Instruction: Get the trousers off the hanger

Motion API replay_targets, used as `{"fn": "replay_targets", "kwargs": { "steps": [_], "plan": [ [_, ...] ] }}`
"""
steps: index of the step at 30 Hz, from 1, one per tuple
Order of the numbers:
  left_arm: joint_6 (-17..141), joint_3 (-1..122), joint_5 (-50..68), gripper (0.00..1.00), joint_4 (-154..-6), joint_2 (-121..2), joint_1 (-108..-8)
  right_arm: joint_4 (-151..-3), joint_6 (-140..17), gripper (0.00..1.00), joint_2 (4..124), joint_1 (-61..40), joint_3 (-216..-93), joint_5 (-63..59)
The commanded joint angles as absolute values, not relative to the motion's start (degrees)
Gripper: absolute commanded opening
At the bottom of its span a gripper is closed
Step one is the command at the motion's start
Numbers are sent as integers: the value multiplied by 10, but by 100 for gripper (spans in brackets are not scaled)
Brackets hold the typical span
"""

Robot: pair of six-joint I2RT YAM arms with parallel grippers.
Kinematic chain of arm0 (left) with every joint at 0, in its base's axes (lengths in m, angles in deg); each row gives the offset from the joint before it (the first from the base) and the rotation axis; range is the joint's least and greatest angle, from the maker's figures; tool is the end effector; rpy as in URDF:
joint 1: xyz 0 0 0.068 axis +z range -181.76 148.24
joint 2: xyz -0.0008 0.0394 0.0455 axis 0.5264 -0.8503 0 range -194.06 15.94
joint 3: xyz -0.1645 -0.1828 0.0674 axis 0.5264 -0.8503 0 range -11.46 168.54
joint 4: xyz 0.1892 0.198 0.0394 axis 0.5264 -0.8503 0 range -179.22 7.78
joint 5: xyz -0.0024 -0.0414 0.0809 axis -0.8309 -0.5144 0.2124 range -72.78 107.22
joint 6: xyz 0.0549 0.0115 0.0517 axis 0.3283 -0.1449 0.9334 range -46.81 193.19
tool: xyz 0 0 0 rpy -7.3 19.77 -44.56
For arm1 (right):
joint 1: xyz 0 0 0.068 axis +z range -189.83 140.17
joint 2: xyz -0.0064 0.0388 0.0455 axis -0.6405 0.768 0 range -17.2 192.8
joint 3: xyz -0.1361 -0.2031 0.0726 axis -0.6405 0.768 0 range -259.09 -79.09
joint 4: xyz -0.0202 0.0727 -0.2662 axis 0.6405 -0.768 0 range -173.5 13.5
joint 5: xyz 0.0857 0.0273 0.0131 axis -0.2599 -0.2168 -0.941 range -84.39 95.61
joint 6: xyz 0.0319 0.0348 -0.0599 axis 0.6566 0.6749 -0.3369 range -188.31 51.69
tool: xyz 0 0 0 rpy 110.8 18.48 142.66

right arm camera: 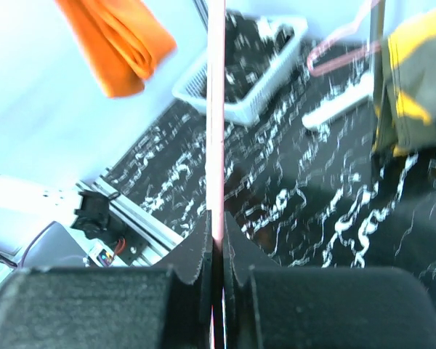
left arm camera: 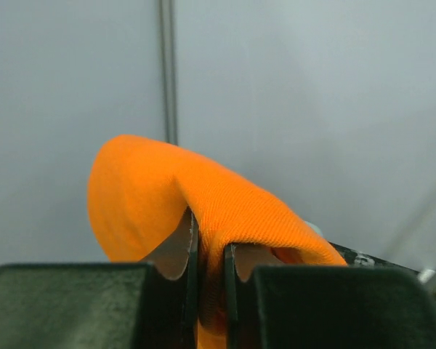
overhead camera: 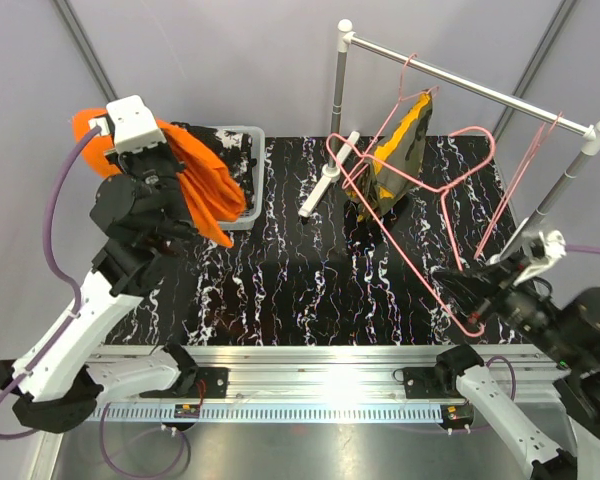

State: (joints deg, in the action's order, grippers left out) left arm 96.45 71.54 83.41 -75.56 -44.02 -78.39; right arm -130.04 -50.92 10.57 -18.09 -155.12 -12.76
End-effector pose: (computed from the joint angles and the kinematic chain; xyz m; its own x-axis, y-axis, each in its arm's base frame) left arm 0.1809 -0.1056 0.5330 0.2130 0.0069 -0.9770 -0.3661 0.9277 -0.0733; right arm 0.0542 0.0434 0.4503 -0.2737 0.1962 -0.9416 -0.5882 0.7404 0.3253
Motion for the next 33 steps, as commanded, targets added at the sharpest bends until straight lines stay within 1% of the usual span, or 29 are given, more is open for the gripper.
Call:
{"fn": "replay_targets", "kwargs": {
  "steps": [1, 2, 4, 5, 8, 11, 12, 15, 16, 17, 20, 24, 30, 31, 32, 33],
  "plan": [
    [885, 720, 700, 0, -840, -436, -704, -1322, -538, 0, 98, -181, -1604, -153],
    [865, 723, 657, 0, -868, -450, -657, -1326, -540, 0, 95, -181, -1621, -153],
    [847, 724, 598, 0, -884, -468, -615, -1334, -544, 0, 90, -181, -1638, -151],
    [848, 724, 584, 0, -891, -479, -582, -1335, -545, 0, 88, -181, -1641, -150],
    [867, 716, 551, 0, -874, -530, -539, -1337, -545, 0, 77, -181, -1646, -149],
    [888, 739, 541, 0, -874, -616, -510, -1337, -545, 0, 66, -181, -1646, -153],
    [893, 747, 541, 0, -873, -661, -505, -1338, -545, 0, 65, -181, -1646, -154],
    [920, 775, 544, 0, -848, -732, -486, -1340, -546, 0, 57, -180, -1648, -155],
    [918, 788, 547, 0, -847, -787, -481, -1341, -545, 0, 52, -181, -1648, -155],
    [911, 832, 548, 0, -869, -811, -472, -1342, -544, 0, 50, -181, -1650, -155],
    [895, 898, 561, 0, -899, -907, -464, -1350, -543, 0, 49, -180, -1656, -146],
    [890, 1005, 574, 0, -939, -994, -465, -1357, -542, 0, 45, -181, -1660, -140],
    [879, 1073, 590, 0, -983, -1095, -465, -1358, -547, 0, 44, -181, -1647, -121],
    [873, 1087, 587, 6, -991, -1101, -465, -1359, -550, 0, 46, -180, -1645, -117],
    [870, 1088, 579, 44, -1000, -1104, -466, -1362, -553, 0, 49, -180, -1647, -102],
    [866, 1089, 576, 55, -1003, -1105, -467, -1364, -556, 0, 51, -181, -1649, -93]
  ]
}}
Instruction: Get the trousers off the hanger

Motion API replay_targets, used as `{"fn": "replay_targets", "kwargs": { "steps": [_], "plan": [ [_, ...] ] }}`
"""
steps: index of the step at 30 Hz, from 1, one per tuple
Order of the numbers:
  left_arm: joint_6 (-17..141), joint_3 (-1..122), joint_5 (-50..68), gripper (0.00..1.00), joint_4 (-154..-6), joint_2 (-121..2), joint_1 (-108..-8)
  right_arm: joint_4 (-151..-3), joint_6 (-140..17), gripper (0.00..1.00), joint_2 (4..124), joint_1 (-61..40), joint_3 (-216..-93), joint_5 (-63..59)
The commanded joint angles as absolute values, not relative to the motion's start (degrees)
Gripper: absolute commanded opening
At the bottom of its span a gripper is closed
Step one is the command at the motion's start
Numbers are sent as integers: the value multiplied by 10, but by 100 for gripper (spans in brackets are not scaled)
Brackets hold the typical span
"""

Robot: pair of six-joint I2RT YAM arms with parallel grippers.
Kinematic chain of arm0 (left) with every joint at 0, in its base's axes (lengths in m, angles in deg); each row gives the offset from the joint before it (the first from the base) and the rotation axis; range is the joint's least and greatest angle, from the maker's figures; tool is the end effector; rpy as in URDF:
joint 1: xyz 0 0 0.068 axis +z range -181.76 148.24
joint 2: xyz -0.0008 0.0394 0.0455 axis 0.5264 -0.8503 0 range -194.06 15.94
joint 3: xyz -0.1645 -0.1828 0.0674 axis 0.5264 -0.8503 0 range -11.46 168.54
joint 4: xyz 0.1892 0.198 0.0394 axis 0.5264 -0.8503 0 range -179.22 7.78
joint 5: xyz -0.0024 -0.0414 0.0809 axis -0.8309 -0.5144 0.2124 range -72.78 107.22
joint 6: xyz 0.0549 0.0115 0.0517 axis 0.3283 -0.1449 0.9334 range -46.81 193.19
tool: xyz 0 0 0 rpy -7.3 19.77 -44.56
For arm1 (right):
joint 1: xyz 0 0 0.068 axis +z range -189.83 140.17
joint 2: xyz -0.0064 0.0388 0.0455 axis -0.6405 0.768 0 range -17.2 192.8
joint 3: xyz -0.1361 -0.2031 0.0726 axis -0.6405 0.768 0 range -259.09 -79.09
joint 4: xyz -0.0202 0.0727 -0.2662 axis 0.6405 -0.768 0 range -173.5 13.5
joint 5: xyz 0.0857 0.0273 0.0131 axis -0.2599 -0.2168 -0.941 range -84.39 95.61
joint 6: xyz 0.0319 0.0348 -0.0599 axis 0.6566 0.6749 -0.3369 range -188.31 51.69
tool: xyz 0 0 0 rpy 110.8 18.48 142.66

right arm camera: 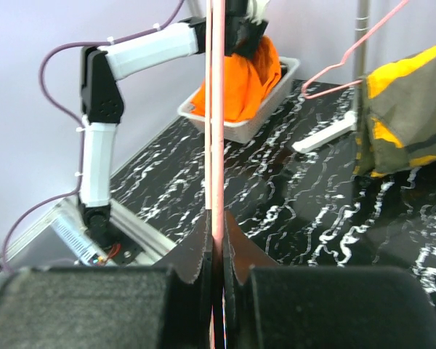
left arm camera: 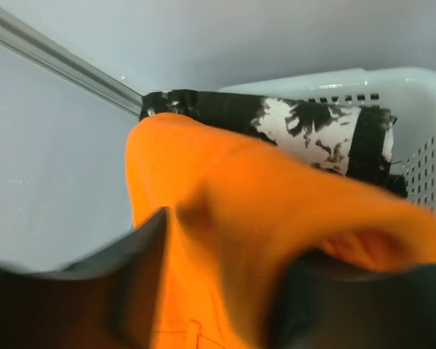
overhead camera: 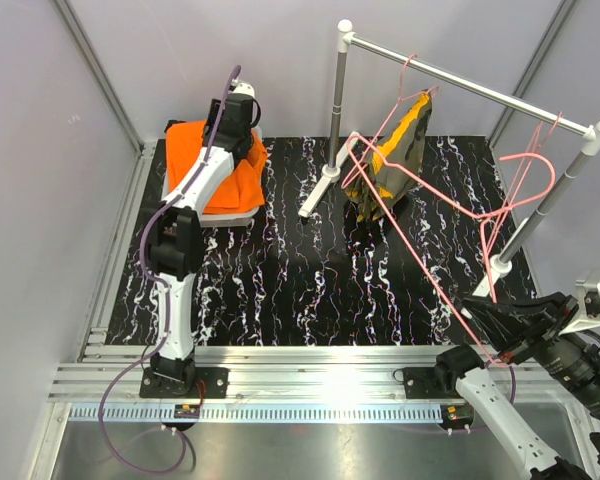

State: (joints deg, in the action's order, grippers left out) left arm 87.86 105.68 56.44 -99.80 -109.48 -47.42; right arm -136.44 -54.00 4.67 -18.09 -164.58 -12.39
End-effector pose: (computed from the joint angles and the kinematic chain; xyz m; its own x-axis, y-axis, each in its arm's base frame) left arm 0.5320 -0.1068 0.2812 -0.4921 0.3418 -0.8006 -0.2213 0.8404 0.4948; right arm -0.0172 0.0145 0.4743 -0.1001 0.2131 -0.9719 -0.6337 0.7394 0.2274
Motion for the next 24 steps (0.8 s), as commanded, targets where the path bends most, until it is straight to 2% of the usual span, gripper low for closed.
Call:
{"fn": "replay_targets", "kwargs": {
  "steps": [1, 2, 4, 6, 9, 14, 24],
  "plan": [
    [858, 1098, 557, 63, -1010, -1101, -467, -1370, -559, 0, 59, -181, -1654, -67],
    [856, 1102, 550, 73, -1025, -1097, -468, -1371, -561, 0, 63, -181, -1657, -51],
    [839, 1113, 534, 83, -1038, -1075, -468, -1376, -563, 0, 71, -180, -1664, -16],
    [829, 1125, 481, 92, -1061, -1047, -467, -1378, -564, 0, 76, -181, -1667, 35],
    [790, 1088, 439, 99, -1041, -976, -463, -1391, -564, 0, 83, -181, -1667, 99],
    [719, 1049, 361, 99, -1030, -935, -435, -1377, -558, 0, 71, -181, -1642, 125],
    [655, 1233, 303, 93, -1182, -1155, -389, -1370, -558, 0, 79, -181, -1623, 147]
  ]
}}
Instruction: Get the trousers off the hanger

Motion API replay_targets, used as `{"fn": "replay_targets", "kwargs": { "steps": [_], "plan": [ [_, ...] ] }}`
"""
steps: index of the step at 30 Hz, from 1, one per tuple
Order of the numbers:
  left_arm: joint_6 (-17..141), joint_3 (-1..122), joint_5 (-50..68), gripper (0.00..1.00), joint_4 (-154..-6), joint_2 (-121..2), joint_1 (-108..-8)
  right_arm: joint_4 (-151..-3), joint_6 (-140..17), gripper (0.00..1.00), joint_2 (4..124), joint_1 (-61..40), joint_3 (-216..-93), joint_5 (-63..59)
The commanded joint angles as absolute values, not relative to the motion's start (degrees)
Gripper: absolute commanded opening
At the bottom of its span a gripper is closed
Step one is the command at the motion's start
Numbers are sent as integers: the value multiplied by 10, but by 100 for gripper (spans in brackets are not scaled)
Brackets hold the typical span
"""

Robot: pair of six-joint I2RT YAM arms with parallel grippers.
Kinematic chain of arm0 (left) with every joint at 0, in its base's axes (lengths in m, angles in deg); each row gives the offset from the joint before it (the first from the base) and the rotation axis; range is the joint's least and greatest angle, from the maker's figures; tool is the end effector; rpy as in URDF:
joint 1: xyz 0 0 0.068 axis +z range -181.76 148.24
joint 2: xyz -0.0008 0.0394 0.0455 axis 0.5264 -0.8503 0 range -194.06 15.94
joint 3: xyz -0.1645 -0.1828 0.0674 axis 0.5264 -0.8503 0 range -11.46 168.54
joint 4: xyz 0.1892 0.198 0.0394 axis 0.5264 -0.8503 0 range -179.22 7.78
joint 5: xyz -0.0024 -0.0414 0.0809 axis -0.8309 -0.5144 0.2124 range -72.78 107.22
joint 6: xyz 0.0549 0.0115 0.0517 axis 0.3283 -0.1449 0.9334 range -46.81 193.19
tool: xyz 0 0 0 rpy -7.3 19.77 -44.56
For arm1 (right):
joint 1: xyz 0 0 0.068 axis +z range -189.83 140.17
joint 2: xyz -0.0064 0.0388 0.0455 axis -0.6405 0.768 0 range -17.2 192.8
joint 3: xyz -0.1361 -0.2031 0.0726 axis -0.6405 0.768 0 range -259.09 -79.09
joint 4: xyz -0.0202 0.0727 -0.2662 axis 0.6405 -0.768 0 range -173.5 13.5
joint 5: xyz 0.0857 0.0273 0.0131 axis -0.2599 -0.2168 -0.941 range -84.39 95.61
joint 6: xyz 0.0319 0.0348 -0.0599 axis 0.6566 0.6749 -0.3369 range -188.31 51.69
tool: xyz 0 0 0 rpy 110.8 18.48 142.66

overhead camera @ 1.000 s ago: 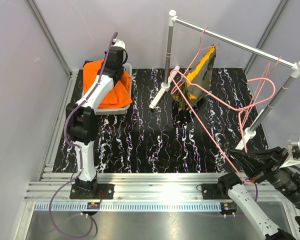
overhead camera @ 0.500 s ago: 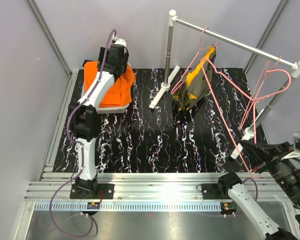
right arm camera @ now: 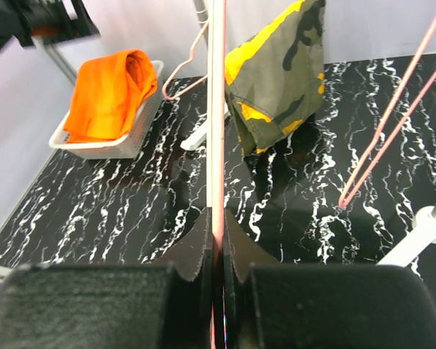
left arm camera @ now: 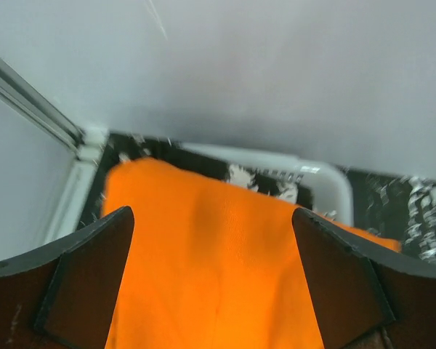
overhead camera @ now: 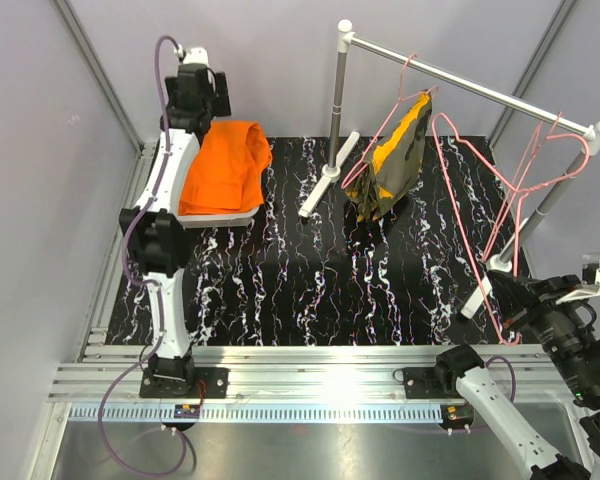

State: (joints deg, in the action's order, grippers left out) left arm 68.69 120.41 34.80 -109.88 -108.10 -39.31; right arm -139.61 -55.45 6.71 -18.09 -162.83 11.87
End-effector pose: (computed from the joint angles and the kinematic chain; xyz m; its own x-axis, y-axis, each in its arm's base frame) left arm 0.5335 -0.0511 0.3659 -0.3229 -0.0325 -0.9459 -0.1823 0.9828 0.0285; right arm 0.0145 -0.0019 0.4611 -0.1113 0.1939 -0.9747 -0.2486 0.9442 0.2162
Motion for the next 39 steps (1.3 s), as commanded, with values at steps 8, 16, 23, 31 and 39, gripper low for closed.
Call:
{"fn": "replay_targets", "kwargs": {
  "steps": [8, 16, 23, 31, 39],
  "plan": [
    [633, 1349, 295, 99, -1303, -1336, -380, -1364, -557, 0, 85, -180, -1622, 240],
    [612, 1292, 251, 99, -1280, -1257, -379, -1390, -558, 0, 105, -180, -1630, 266],
    [557, 1321, 213, 99, -1306, -1116, -373, -1384, -544, 0, 151, -181, -1618, 338],
    [512, 1194, 189, 99, -1329, -903, -364, -1321, -553, 0, 288, -181, -1628, 443],
    [501, 897, 154, 99, -1265, -623, -365, -1207, -510, 0, 390, -181, -1603, 531]
  ]
}}
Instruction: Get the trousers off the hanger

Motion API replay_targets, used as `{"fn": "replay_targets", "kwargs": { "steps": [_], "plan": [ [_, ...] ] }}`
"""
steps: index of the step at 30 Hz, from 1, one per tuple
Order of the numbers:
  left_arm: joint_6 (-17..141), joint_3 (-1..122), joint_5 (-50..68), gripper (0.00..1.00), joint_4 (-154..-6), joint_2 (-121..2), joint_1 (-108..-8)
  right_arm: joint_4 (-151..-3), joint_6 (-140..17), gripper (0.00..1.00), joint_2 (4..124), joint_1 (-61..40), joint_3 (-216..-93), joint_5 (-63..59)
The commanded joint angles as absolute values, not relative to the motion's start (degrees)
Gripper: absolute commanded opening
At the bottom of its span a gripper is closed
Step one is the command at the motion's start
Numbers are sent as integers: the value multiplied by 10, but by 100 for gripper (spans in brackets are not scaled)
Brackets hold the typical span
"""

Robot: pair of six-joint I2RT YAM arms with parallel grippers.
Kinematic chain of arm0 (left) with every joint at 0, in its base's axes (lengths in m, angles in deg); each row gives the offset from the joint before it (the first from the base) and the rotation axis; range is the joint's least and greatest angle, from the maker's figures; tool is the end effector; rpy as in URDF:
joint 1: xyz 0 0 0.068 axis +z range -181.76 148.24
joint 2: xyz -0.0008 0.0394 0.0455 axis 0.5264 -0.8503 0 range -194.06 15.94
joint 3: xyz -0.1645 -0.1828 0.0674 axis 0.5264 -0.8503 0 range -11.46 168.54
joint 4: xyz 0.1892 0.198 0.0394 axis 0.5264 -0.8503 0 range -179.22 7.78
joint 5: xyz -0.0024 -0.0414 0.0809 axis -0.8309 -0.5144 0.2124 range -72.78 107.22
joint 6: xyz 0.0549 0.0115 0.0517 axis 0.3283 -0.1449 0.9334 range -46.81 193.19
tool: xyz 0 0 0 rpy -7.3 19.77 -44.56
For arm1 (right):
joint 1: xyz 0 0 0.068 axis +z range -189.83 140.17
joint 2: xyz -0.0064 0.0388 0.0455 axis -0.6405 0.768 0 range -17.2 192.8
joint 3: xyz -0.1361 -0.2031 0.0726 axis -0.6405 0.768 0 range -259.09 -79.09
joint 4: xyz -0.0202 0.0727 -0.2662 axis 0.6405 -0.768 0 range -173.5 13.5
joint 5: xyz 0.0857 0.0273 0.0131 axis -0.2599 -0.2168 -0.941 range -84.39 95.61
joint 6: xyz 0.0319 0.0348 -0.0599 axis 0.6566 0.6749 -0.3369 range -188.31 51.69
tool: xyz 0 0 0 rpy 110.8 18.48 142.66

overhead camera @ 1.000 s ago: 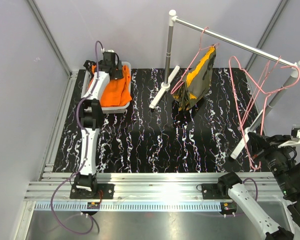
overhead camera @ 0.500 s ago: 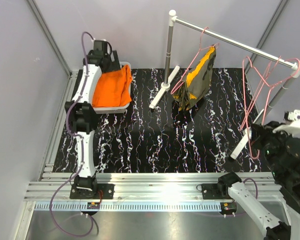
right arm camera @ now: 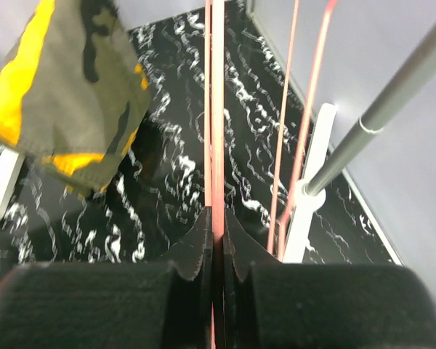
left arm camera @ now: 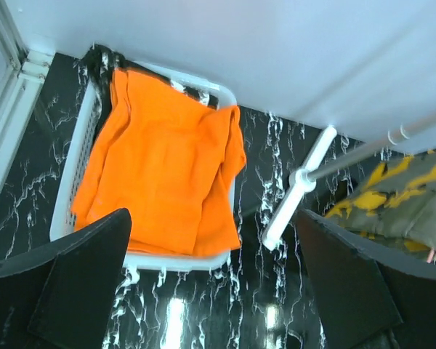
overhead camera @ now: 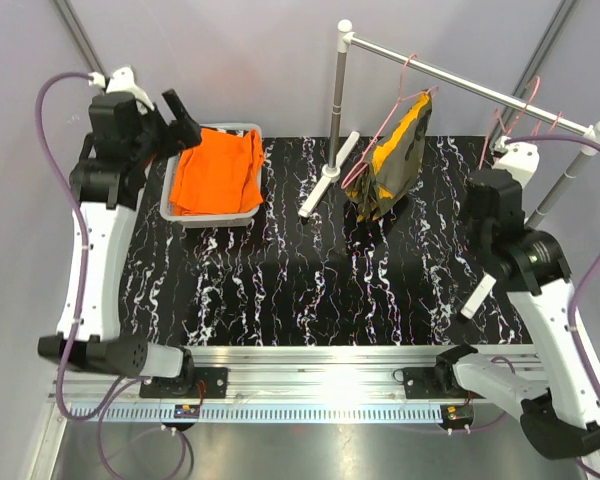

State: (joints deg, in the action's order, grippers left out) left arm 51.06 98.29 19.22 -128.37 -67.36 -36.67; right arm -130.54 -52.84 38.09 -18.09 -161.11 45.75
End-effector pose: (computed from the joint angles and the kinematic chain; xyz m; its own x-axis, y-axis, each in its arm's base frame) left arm 0.3279 -0.0260 0.4806 -0.3309 -0.3493 -0.8766 -0.0776 0.9359 -0.3437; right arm 0.1975 0.0338 0.4299 -0.3443 0.0823 -0.9352 0.3535 0.9342 -0.0479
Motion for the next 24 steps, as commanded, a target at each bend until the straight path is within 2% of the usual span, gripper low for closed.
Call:
{"fn": "replay_targets", "kwargs": {
  "steps": [1, 6, 10, 16, 20, 24],
  "plan": [
    [502, 873, 149, 99, -1256, -596, -366, -1187, -515, 0, 396, -181, -1596, 545],
    [533, 758, 148, 99, -1254, -464, -366, -1065, -543, 0, 433, -180, -1538, 600],
    [559, 698, 166, 99, -1270, -375, -367, -1076, -497, 0, 472, -181, -1529, 611],
    [576, 620, 192, 99, -1251, -314, -367, -1092, -429, 0, 500, -181, -1501, 625],
    [575, 567, 191, 99, -1219, -268, -367, -1105, -410, 38, 483, -181, -1502, 595],
    [578, 528, 197, 99, -1204, -255, -367, -1132, -418, 63, 459, -181, -1544, 544]
  ]
}}
